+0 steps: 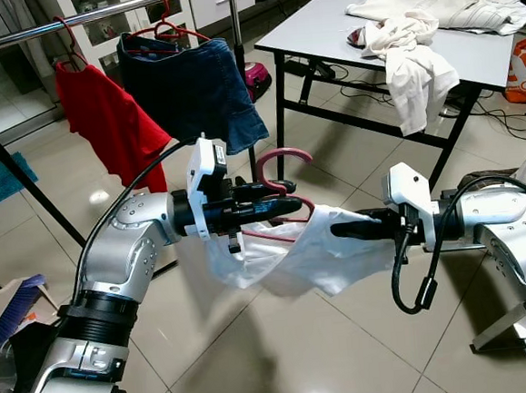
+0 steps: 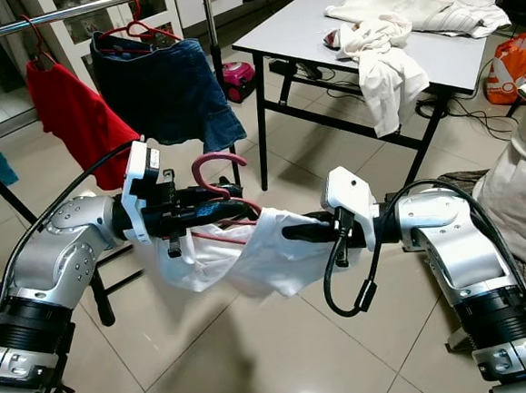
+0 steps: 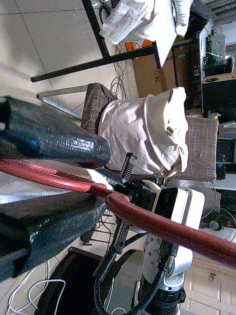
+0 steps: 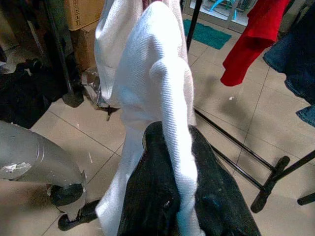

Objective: Hang hanger

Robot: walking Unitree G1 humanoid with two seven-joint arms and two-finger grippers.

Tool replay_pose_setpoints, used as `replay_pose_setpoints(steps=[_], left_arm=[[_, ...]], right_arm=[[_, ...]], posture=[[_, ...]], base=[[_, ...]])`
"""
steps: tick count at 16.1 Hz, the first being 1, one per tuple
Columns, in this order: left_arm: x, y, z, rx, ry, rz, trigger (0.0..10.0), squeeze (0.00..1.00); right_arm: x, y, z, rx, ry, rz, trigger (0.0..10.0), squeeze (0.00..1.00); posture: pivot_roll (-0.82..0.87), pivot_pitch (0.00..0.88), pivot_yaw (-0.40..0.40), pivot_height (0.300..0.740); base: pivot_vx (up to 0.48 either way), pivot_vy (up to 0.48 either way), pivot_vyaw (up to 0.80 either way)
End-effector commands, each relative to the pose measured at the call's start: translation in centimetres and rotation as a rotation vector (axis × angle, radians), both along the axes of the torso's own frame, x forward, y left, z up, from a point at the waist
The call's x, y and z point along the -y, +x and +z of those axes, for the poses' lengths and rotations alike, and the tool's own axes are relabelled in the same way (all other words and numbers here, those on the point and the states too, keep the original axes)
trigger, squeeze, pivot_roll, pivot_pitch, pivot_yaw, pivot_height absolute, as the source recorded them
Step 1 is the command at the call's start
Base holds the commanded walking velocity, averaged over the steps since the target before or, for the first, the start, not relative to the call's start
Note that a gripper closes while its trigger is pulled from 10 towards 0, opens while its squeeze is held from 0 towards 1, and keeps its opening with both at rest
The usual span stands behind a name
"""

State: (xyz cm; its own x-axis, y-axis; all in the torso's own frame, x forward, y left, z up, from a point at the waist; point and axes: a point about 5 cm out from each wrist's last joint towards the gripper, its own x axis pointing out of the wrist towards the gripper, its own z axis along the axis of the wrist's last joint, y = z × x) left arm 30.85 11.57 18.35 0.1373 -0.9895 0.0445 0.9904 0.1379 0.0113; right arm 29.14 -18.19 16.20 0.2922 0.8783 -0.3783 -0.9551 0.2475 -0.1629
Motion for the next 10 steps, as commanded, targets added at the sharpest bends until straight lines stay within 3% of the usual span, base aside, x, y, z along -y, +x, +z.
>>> replay_pose_setpoints(steps=[1, 2, 3, 6, 7, 8, 10], left_arm=[[-0.1, -0.3, 0.1, 0.004, 0.002, -0.017, 0.0, 0.0], [-0.1, -0.3, 0.1, 0.004, 0.002, -0.017, 0.0, 0.0], [-0.1, -0.3, 0.1, 0.001, 0.004, -0.023, 0.0, 0.0], [-0.2, -0.4, 0.1, -0.004, 0.007, -0.029, 0.0, 0.0], [-0.2, -0.4, 0.1, -0.005, 0.006, -0.03, 0.0, 0.0], [-0.2, -0.4, 0.1, -0.005, 0.006, -0.03, 0.0, 0.0], [-0.2, -0.4, 0.1, -0.006, 0.007, -0.03, 0.0, 0.0]], right_arm=[[-0.6, 0.1, 1.1, 0.055, 0.031, 0.012, 0.0, 0.0], [-0.6, 0.1, 1.1, 0.055, 0.031, 0.012, 0.0, 0.0], [-0.6, 0.3, 1.1, 0.066, 0.026, -0.007, 10.0, 0.0], [-0.5, 0.6, 1.1, 0.069, 0.023, -0.035, 10.0, 0.0], [-0.4, 1.0, 1.2, 0.066, 0.035, -0.081, 10.0, 0.76], [-0.4, 1.1, 1.2, 0.067, 0.039, -0.097, 10.0, 1.0], [-0.4, 1.4, 1.4, 0.076, 0.046, -0.112, 10.0, 1.0]], posture=[[-0.11, 0.0, 0.083, 0.74], [-0.11, 0.0, 0.083, 0.74], [-0.11, 0.0, 0.083, 0.74], [-0.11, 0.0, 0.083, 0.74], [-0.12, 0.0, 0.086, 0.74], [-0.11, 0.0, 0.085, 0.74], [-0.11, 0.0, 0.085, 0.74]], base=[[0.0, 0.0, 0.0], [0.0, 0.0, 0.0], [0.0, 0.0, 0.0], [0.0, 0.0, 0.0], [0.0, 0.0, 0.0], [0.0, 0.0, 0.0], [0.0, 0.0, 0.0]])
